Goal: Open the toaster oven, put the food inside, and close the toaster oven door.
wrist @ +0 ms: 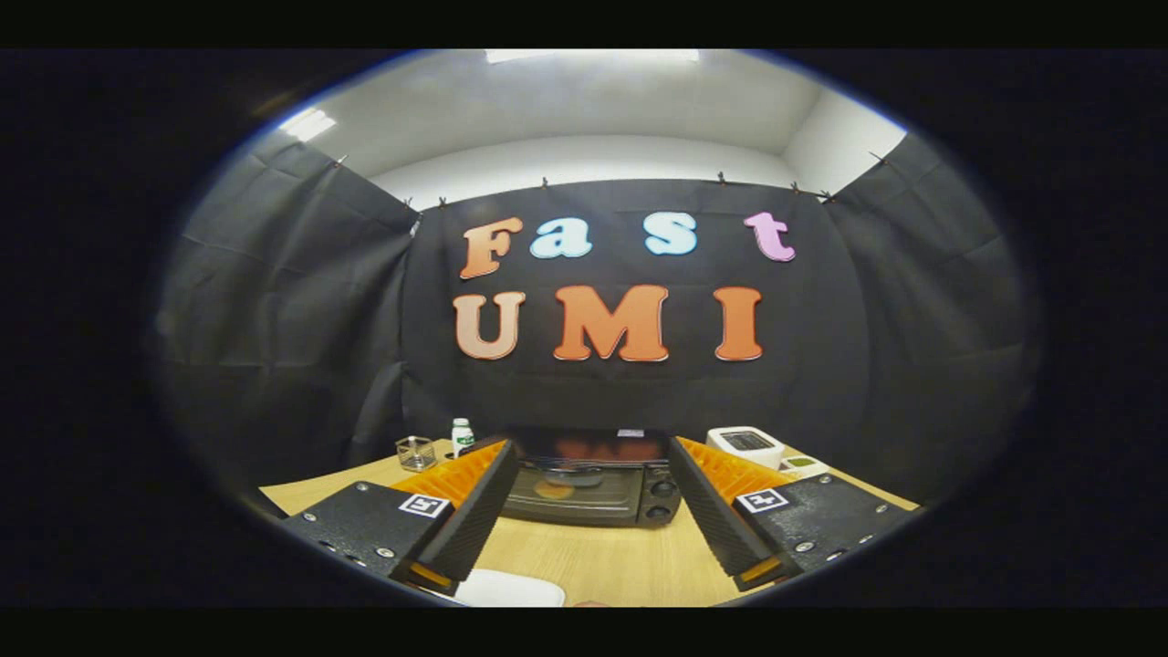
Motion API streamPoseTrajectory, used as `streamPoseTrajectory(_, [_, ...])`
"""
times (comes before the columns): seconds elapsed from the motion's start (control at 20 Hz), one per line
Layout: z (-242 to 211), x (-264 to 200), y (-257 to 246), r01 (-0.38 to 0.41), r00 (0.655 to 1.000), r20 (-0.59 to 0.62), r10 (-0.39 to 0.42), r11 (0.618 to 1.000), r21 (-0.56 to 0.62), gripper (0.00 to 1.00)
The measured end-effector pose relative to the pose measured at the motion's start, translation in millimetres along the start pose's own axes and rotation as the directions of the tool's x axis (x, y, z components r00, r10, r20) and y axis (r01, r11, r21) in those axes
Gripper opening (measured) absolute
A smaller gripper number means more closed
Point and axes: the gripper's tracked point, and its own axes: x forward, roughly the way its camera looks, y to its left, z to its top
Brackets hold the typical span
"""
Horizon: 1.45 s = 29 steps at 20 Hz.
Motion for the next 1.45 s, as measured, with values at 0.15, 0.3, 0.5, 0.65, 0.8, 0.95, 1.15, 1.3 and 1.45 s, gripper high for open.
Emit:
streamPoseTrajectory(0.15, [3.9, -8.1, -12.9, 0.012, 1.0, 0.004, -0.012, 1.0, 0.003, 0.98])
streamPoseTrajectory(0.3, [3.9, -9.2, -27.7, 0.046, 0.999, 0.005, -0.046, 0.998, 0.034, 0.98])
streamPoseTrajectory(0.5, [4.9, -7.7, -38.6, 0.087, 0.996, 0.006, -0.088, 0.995, 0.044, 0.98])
streamPoseTrajectory(0.65, [13.6, -6.2, -32.0, 0.081, 0.996, 0.032, -0.084, 0.995, 0.063, 0.98])
streamPoseTrajectory(0.8, [14.7, -7.4, -32.1, 0.089, 0.995, 0.033, -0.091, 0.994, 0.058, 0.98])
streamPoseTrajectory(0.95, [18.3, -8.6, -30.4, 0.091, 0.995, 0.041, -0.094, 0.995, 0.05, 0.98])
streamPoseTrajectory(1.15, [18.5, -9.7, -28.9, 0.093, 0.995, 0.038, -0.095, 0.994, 0.066, 0.98])
streamPoseTrajectory(1.3, [20.6, -10.2, -29.8, 0.098, 0.994, 0.044, -0.101, 0.993, 0.058, 0.98])
streamPoseTrajectory(1.45, [22.6, -10.5, -30.8, 0.108, 0.992, 0.06, -0.111, 0.993, 0.043, 0.98])
